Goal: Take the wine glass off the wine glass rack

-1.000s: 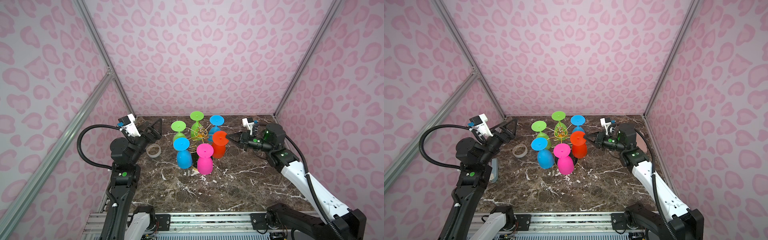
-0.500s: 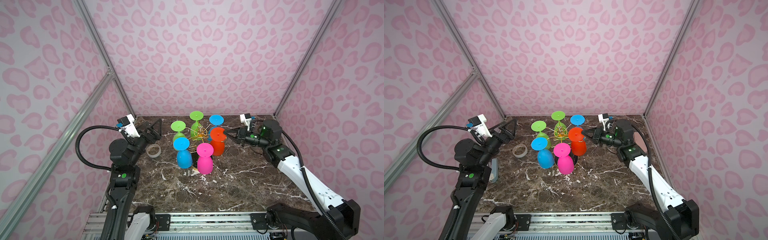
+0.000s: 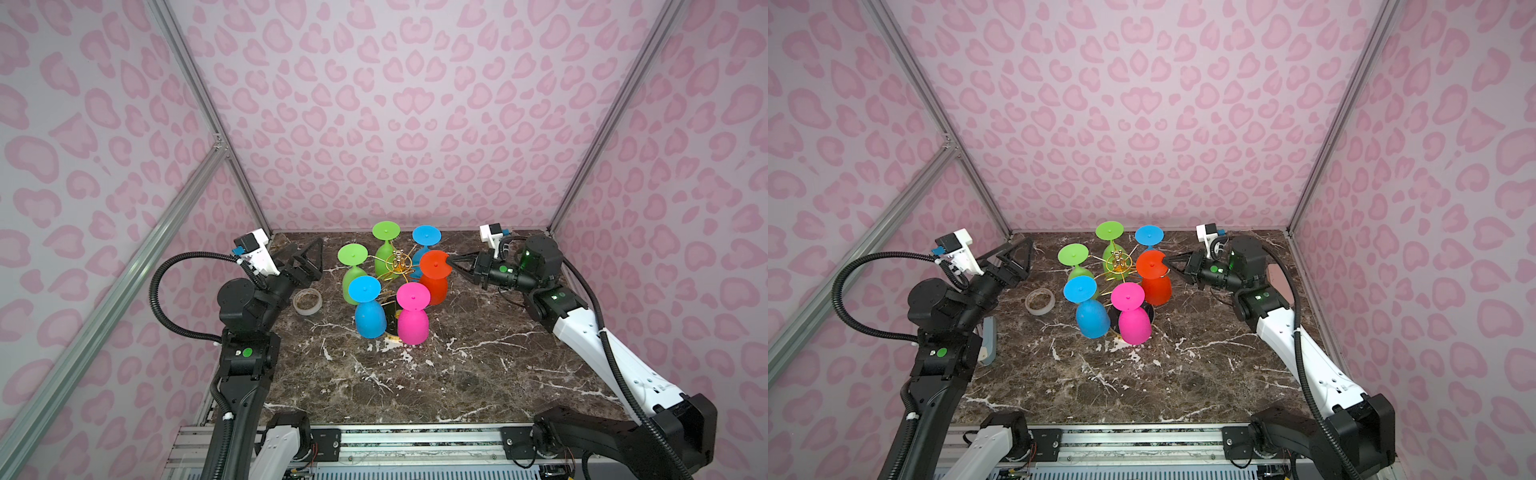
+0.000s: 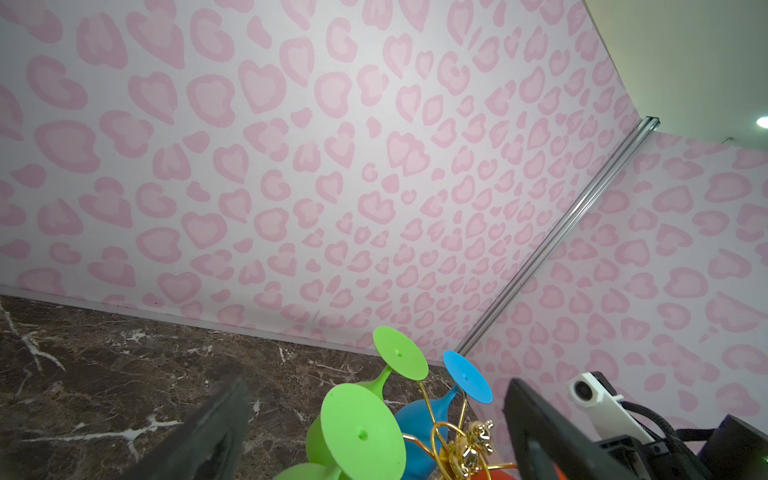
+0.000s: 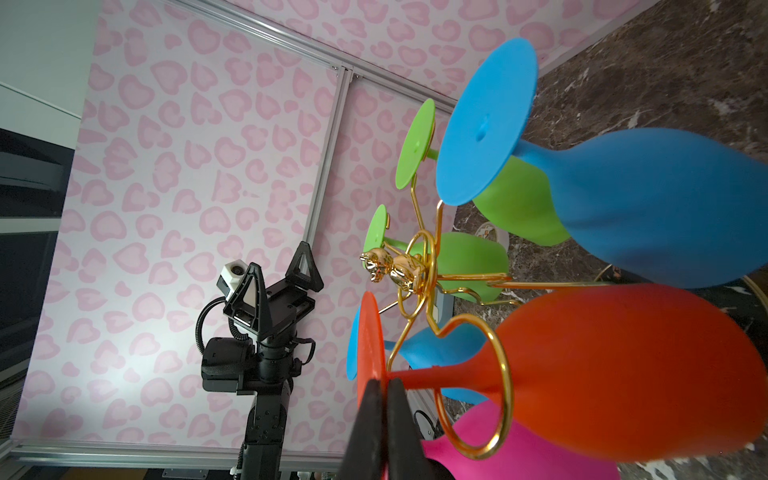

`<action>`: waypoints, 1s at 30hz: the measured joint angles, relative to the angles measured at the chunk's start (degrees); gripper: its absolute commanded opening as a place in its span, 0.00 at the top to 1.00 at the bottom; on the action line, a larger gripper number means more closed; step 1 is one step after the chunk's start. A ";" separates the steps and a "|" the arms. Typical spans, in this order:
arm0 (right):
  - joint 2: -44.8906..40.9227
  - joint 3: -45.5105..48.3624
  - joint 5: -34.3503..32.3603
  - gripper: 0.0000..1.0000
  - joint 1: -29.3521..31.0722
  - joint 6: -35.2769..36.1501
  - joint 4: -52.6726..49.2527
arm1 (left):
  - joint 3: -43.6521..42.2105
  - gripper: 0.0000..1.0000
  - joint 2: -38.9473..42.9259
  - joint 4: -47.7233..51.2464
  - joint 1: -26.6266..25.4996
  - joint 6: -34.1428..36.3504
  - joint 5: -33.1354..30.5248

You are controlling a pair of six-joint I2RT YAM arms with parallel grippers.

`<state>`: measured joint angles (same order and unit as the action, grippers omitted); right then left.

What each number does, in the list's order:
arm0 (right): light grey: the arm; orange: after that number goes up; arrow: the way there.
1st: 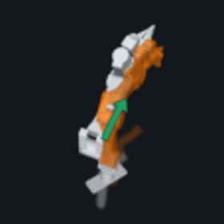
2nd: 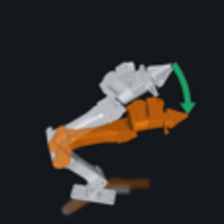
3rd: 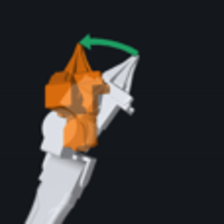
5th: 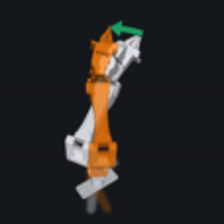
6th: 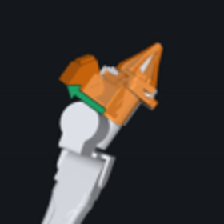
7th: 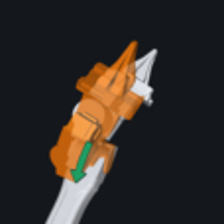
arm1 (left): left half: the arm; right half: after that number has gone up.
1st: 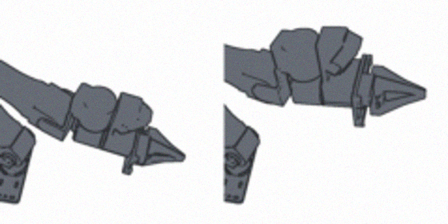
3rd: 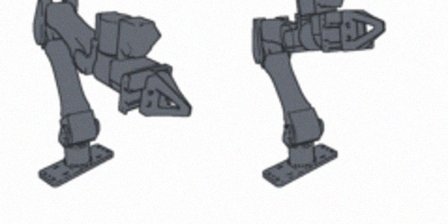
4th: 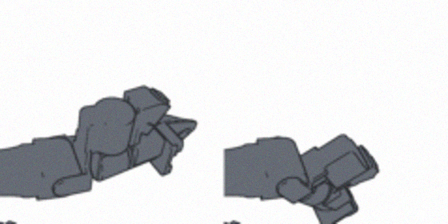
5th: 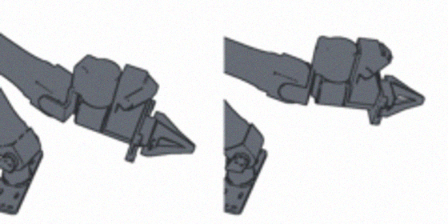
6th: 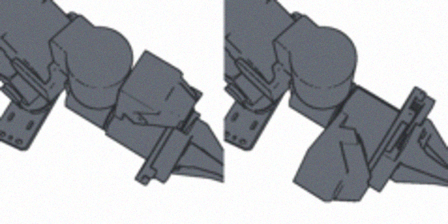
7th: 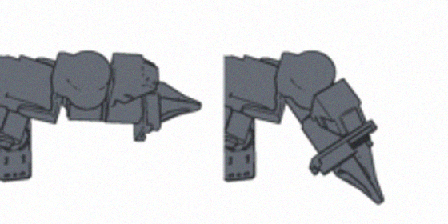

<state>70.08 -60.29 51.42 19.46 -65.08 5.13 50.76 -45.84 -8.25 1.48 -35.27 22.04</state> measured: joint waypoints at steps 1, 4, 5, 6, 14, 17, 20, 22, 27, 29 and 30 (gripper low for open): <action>0.00 -0.02 -0.04 1.00 0.04 0.17 -0.13 | 0.00 0.03 0.00 0.00 0.00 0.00 0.00; 0.00 -0.04 -0.42 1.00 0.20 0.48 -0.37 | 0.00 0.03 0.00 0.00 0.00 0.00 0.00; 0.00 -0.15 -0.46 1.00 0.33 0.70 -0.59 | 0.00 0.03 0.00 0.00 0.00 -0.02 0.00; 0.04 -0.33 -0.61 1.00 0.46 0.87 -0.72 | 0.00 0.03 0.00 0.00 0.00 -0.02 0.00; 0.85 -1.51 -2.36 1.00 2.19 2.32 -1.40 | 0.00 0.03 0.00 0.02 0.00 -0.09 0.02; 1.18 -1.64 -2.95 1.00 2.73 2.67 -1.57 | 0.00 0.03 0.02 0.02 0.00 -0.22 0.04; 1.38 -1.73 -3.58 1.00 3.04 2.91 -1.64 | 0.00 0.03 0.07 0.02 0.00 -0.22 0.04; 1.40 -1.73 -3.80 1.00 3.13 3.15 -1.66 | 0.00 0.03 0.11 0.02 0.00 -0.22 0.04; 1.51 -1.73 -4.52 1.00 3.30 3.32 -1.75 | 0.00 0.03 0.15 0.02 0.00 -0.24 0.20; 1.53 -1.73 -4.87 1.00 3.30 3.34 -1.81 | 0.00 0.03 0.26 0.04 0.00 -0.24 0.20; 1.53 -1.73 -4.94 1.00 3.30 3.34 -1.84 | 0.00 0.03 0.33 0.04 0.00 -0.26 0.20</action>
<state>71.61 -62.02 46.48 22.76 -61.73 3.29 50.76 -45.52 -8.21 1.48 -35.53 22.24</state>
